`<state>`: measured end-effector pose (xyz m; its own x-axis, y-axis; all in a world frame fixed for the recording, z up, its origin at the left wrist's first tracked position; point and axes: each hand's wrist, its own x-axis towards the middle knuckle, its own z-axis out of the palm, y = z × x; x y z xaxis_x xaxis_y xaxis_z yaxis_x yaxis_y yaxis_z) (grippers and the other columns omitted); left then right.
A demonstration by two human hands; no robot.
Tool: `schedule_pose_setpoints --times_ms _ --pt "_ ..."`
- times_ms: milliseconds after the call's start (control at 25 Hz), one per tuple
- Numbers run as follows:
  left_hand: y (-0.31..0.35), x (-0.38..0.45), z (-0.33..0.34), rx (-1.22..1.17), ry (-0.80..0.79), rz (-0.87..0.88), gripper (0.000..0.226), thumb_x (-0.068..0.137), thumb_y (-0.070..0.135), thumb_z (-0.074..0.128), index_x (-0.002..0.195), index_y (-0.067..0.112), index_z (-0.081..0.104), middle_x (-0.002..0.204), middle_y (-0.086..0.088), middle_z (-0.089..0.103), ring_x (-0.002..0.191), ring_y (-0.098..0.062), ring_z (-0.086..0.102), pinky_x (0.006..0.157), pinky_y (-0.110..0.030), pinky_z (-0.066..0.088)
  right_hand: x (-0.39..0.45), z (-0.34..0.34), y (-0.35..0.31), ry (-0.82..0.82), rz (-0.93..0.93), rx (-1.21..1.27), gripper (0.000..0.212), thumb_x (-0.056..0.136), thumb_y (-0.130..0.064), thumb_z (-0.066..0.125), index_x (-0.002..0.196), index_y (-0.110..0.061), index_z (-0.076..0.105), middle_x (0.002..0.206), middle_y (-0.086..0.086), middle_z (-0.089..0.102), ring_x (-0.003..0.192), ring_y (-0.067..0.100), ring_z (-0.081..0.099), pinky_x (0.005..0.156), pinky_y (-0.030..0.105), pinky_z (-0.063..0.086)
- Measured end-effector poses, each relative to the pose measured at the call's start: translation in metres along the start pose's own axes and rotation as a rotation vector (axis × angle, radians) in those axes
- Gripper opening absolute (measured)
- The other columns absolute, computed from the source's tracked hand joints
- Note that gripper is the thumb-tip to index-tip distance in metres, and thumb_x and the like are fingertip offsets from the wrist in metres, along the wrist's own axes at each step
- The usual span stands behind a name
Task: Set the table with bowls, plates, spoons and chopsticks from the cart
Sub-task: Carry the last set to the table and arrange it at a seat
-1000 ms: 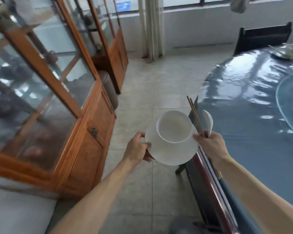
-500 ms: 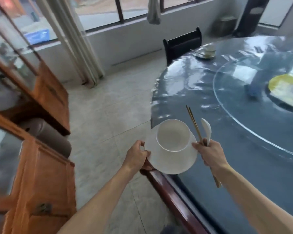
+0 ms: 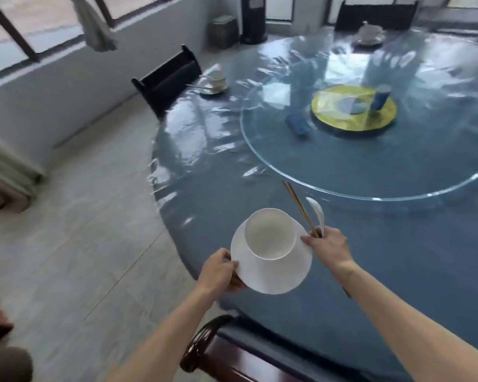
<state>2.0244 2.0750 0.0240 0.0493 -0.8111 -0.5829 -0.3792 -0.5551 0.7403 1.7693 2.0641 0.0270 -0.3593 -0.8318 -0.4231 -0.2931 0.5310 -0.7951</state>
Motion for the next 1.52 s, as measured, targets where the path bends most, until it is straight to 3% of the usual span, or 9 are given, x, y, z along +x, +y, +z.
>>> schedule_pose_setpoints --times_ms 160,440,760,1000,1080,1280,1520 --pt "0.005 0.042 0.016 0.13 -0.136 0.016 0.009 0.095 0.008 0.049 0.092 0.004 0.057 0.066 -0.014 0.073 0.058 -0.028 0.073 0.044 -0.028 0.052 0.002 -0.002 0.031 0.14 0.126 -0.013 0.021 0.081 -0.028 0.071 0.067 -0.016 0.062 0.071 0.003 0.066 0.076 0.025 0.062 0.071 0.037 0.049" --pt "0.001 0.09 0.05 0.309 -0.319 0.013 0.017 0.093 0.007 0.046 0.089 -0.002 0.059 0.063 -0.012 0.071 0.051 -0.021 0.068 0.044 -0.026 0.051 0.009 0.004 0.076 0.295 0.299 -0.011 0.02 0.085 -0.029 0.069 0.071 -0.015 0.064 0.079 0.008 0.07 0.082 0.03 0.064 0.075 0.039 0.052" --pt "-0.001 0.108 0.073 0.46 -0.358 0.062 0.021 0.093 0.01 0.047 0.076 0.004 0.059 0.057 -0.008 0.067 0.042 -0.016 0.061 0.039 -0.023 0.047 0.02 0.007 0.101 0.343 0.391 -0.07 0.025 0.085 -0.034 0.068 0.063 -0.024 0.058 0.073 0.006 0.066 0.076 0.031 0.062 0.065 0.032 0.045" --pt "-0.008 0.112 0.08 0.54 -0.347 0.087 0.022 0.092 0.012 0.047 0.077 0.0 0.059 0.06 -0.008 0.066 0.039 -0.016 0.055 0.037 -0.023 0.043 0.028 0.007 0.111 0.35 0.364 -0.138 0.022 0.082 -0.035 0.067 0.069 -0.018 0.063 0.071 0.008 0.068 0.069 0.032 0.058 0.061 0.031 0.04" --pt "-0.009 0.114 0.08 0.574 -0.332 0.098 0.023 0.092 0.015 0.048 0.08 -0.001 0.059 0.062 -0.009 0.066 0.042 -0.017 0.054 0.041 -0.026 0.045 0.028 0.008 0.115 0.344 0.364 -0.151 0.023 0.082 -0.035 0.067 0.072 -0.015 0.064 0.072 0.009 0.068 0.07 0.033 0.058 0.061 0.031 0.04" --pt "-0.008 0.117 0.081 0.673 -0.297 0.159 0.026 0.092 0.019 0.047 0.08 -0.002 0.058 0.077 -0.019 0.069 0.061 -0.027 0.054 0.064 -0.05 0.056 0.027 0.009 0.119 0.335 0.362 -0.131 0.024 0.083 -0.037 0.067 0.075 -0.014 0.066 0.073 0.009 0.068 0.073 0.033 0.059 0.062 0.032 0.042" --pt "-0.002 0.113 0.081 0.796 -0.305 0.191 0.027 0.09 0.022 0.046 0.079 0.001 0.058 0.079 -0.017 0.07 0.07 -0.037 0.064 0.068 -0.048 0.057 0.013 0.004 0.119 0.354 0.358 -0.051 0.028 0.087 -0.043 0.064 0.082 -0.015 0.067 0.077 0.005 0.068 0.076 0.029 0.061 0.065 0.032 0.042"
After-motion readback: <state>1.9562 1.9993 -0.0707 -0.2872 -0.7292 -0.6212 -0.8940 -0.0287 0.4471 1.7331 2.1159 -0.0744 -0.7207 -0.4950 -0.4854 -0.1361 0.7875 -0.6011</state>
